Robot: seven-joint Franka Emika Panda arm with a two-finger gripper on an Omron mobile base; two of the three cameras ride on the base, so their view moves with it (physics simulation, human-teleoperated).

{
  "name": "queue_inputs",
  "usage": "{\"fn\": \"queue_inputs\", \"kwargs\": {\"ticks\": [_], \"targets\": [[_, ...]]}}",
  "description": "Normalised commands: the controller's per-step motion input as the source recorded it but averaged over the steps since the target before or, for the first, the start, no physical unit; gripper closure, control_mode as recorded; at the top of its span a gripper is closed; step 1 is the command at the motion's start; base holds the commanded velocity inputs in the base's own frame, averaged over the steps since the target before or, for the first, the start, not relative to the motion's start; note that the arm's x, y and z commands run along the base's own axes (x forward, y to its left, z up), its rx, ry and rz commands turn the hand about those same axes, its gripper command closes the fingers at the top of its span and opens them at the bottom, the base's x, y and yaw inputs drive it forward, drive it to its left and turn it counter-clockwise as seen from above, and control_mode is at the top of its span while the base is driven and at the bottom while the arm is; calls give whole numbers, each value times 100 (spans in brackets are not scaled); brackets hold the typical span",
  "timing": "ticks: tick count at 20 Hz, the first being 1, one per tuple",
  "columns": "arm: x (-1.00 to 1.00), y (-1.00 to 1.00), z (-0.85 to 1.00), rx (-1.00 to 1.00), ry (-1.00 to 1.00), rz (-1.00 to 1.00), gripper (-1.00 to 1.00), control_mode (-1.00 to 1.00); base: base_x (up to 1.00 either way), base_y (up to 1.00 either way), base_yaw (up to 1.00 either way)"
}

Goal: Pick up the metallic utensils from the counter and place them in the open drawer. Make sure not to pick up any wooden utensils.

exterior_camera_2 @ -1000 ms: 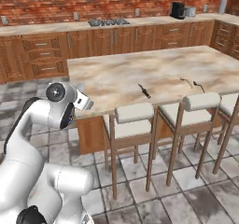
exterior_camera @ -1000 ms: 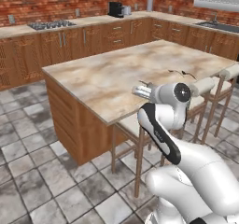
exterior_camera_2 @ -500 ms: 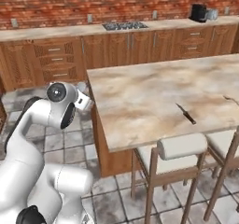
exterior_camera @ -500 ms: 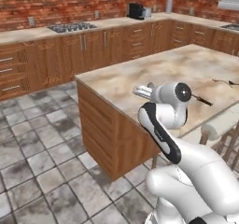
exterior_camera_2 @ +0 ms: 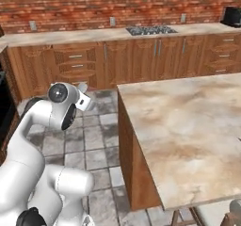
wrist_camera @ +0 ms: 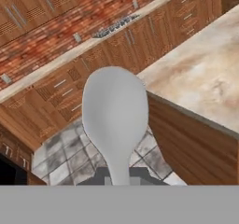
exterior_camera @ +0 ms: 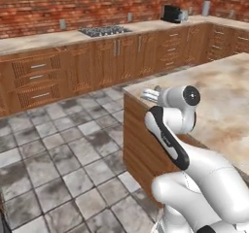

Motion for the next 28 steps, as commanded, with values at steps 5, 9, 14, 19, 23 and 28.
{"fn": "queue_inputs", "kwargs": {"ticks": [5,9,14,19,23,28], "targets": [[0,0,0,0,0,0,100,100,100,86,28],[0,0,0,0,0,0,100,100,100,95,26],[0,0,0,0,0,0,100,100,100,48,29],[0,0,0,0,0,0,100,100,100,-9,34],[0,0,0,0,0,0,100,100,100,0,30],[0,0,0,0,0,0,100,100,100,-30,31]]}}
